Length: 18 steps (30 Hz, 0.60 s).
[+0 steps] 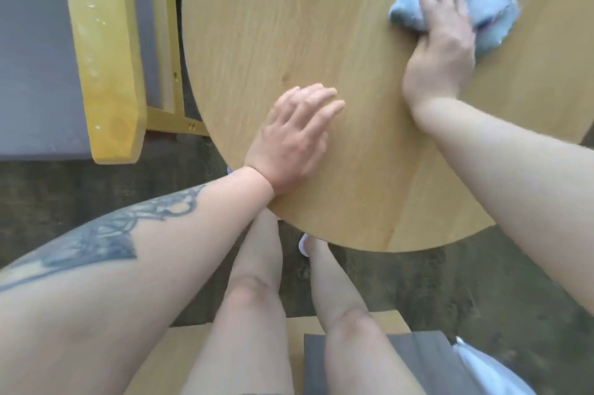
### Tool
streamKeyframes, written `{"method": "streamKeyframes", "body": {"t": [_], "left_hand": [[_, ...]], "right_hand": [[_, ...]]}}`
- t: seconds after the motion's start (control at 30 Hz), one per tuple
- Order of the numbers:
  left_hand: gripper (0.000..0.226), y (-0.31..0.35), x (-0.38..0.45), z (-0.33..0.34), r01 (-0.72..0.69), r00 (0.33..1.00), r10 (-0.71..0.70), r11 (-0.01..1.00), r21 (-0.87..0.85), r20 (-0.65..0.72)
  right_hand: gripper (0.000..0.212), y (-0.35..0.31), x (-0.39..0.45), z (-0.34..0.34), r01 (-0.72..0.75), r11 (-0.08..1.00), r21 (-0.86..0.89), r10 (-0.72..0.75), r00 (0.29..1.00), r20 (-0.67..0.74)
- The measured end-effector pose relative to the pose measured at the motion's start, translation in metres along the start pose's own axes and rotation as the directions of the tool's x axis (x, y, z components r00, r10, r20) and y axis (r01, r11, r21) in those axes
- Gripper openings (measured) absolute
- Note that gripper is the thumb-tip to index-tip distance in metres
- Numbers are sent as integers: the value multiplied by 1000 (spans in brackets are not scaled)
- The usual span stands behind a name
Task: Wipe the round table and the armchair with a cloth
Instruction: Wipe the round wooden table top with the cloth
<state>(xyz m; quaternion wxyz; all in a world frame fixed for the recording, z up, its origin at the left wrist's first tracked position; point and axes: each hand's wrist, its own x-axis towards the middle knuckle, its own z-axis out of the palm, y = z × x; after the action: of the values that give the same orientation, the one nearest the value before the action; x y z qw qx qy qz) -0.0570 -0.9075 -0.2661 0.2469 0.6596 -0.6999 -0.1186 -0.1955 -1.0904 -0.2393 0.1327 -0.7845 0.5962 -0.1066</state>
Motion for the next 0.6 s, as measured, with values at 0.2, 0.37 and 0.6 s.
{"method": "streamKeyframes", "body": {"t": [0.2, 0.37, 0.6], "left_hand": [[49, -9, 16, -20, 481, 831, -537, 825, -295, -145], [60, -22, 19, -32, 465, 877, -418, 861, -207, 236], [70, -14, 30, -27, 524, 812, -485, 851, -36, 325]], "right_hand": [[35, -23, -170, 10, 733, 601, 317, -799, 555, 232], [54, 15, -91, -33, 440, 862, 252, -448, 894, -29], [49, -3, -179, 14, 232, 955, 187, -251, 965, 83]]}}
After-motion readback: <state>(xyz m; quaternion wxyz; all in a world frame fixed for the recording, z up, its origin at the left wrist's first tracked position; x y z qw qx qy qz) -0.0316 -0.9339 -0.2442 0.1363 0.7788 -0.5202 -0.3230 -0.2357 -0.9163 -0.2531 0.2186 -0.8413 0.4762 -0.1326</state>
